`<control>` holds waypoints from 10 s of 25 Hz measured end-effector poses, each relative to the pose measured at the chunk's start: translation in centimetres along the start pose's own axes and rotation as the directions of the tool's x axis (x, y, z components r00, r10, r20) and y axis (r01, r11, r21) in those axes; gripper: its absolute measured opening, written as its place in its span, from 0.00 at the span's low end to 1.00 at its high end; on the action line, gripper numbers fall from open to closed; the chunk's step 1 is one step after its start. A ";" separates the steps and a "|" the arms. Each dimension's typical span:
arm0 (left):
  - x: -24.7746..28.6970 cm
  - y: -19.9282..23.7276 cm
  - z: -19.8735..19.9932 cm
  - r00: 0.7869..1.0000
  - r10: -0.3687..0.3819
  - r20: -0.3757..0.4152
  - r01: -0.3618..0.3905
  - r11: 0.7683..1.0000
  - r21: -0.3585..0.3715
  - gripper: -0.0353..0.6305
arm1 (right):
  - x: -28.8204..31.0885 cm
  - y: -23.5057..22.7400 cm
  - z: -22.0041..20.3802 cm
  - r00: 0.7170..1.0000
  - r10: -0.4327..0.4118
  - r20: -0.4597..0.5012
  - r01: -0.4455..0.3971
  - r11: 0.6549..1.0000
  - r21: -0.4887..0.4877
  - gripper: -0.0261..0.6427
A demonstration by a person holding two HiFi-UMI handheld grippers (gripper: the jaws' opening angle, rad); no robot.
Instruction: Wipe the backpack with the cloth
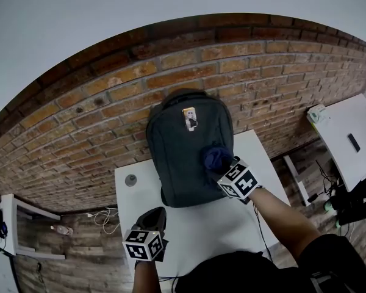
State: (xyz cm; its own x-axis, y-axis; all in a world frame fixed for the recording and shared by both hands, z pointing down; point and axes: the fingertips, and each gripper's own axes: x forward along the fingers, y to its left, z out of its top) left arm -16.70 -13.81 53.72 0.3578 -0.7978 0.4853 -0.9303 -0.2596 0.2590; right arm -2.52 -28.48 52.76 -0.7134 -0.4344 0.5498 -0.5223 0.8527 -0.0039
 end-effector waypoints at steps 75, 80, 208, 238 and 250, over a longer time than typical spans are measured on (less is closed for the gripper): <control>-2.4 5.5 -1.9 0.997 0.070 -0.019 -0.071 0.994 -0.077 0.04 | 5.5 1.6 9.9 0.999 0.011 0.047 -0.007 0.996 -0.089 0.09; -2.1 5.4 -2.5 0.998 0.061 -0.032 -0.064 0.994 -0.088 0.04 | 6.1 0.9 11.6 0.999 0.009 0.047 -0.002 0.992 -0.130 0.09; -7.3 13.7 -8.8 0.990 0.075 -0.117 -0.095 0.981 -0.171 0.04 | 17.9 19.9 -5.4 0.988 -0.010 -0.155 0.047 0.970 0.237 0.09; -5.3 14.8 -7.7 0.997 0.001 -0.079 -0.012 0.991 -0.130 0.04 | 19.7 7.0 17.9 0.957 -0.287 0.049 0.226 0.838 0.497 0.09; -5.7 14.8 -7.6 0.998 0.001 -0.071 -0.011 0.991 -0.137 0.04 | 18.2 3.3 23.8 0.958 -0.265 0.107 0.151 0.786 0.599 0.09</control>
State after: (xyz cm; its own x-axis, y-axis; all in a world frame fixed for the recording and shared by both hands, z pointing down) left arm -31.88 -8.90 61.15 0.3613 -0.7578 0.5433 -0.9145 -0.1741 0.3653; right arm -28.37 -40.45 42.90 -0.5950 -0.6734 0.4387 -0.7982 0.4313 -0.4206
